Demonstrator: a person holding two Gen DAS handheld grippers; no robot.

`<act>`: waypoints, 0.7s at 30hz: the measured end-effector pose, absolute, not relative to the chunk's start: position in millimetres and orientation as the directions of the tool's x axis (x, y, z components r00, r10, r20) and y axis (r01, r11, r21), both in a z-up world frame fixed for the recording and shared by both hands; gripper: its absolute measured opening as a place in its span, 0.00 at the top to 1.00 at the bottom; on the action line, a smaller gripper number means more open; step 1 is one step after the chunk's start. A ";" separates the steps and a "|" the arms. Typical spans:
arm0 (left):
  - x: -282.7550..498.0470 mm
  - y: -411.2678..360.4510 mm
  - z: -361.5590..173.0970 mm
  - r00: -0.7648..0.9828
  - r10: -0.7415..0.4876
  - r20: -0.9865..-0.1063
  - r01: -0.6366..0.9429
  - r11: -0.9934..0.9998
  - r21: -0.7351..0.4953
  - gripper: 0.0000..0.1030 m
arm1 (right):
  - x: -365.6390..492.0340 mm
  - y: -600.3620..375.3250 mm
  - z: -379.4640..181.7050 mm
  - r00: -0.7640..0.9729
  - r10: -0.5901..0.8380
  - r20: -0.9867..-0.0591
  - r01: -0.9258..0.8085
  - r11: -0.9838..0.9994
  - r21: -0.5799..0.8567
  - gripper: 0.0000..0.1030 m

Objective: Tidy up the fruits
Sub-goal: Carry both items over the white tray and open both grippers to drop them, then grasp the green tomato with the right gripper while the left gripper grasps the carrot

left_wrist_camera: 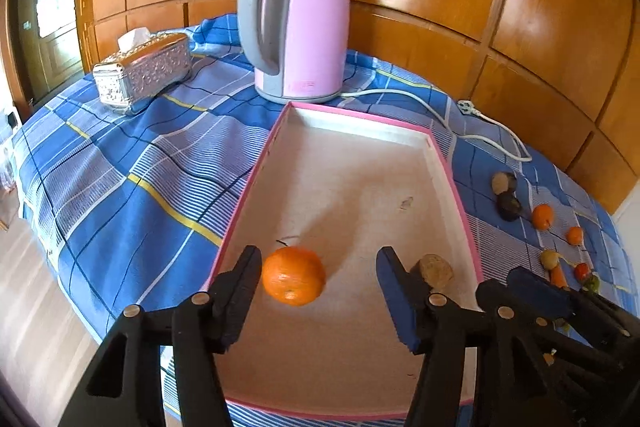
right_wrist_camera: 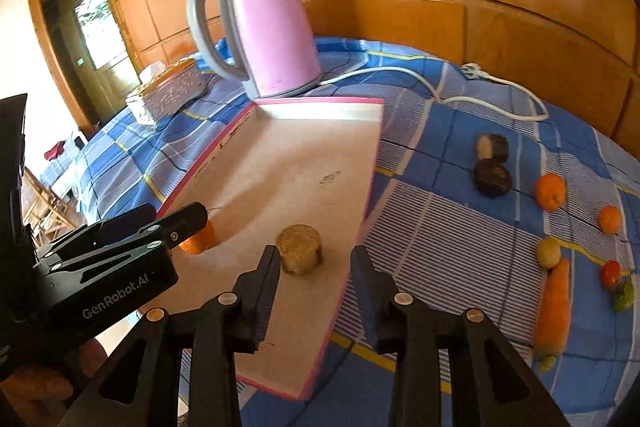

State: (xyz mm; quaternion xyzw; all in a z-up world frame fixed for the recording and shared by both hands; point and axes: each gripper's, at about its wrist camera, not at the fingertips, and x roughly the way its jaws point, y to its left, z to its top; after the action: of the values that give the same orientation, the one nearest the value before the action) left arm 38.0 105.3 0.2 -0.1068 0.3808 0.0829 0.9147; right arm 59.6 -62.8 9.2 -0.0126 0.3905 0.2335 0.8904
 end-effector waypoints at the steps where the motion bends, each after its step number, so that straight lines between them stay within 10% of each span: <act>1: 37.3 102.7 1.0 0.698 0.068 -0.713 -0.227 0.965 -0.129 0.41 | 58.1 -66.1 10.2 0.592 0.401 -0.699 -0.417 0.895 0.161 0.62; 21: 26.6 32.0 8.7 0.717 -0.076 -0.693 -0.001 0.994 -0.110 0.42 | 37.8 -139.1 8.0 0.668 0.269 -0.694 -0.223 0.962 0.158 0.62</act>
State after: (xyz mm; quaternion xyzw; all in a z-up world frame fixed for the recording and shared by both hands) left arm 26.6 32.0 8.7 -0.0511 0.3754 -0.0204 0.9252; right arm 37.8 -139.1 8.0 0.0298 0.3847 0.1349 0.9127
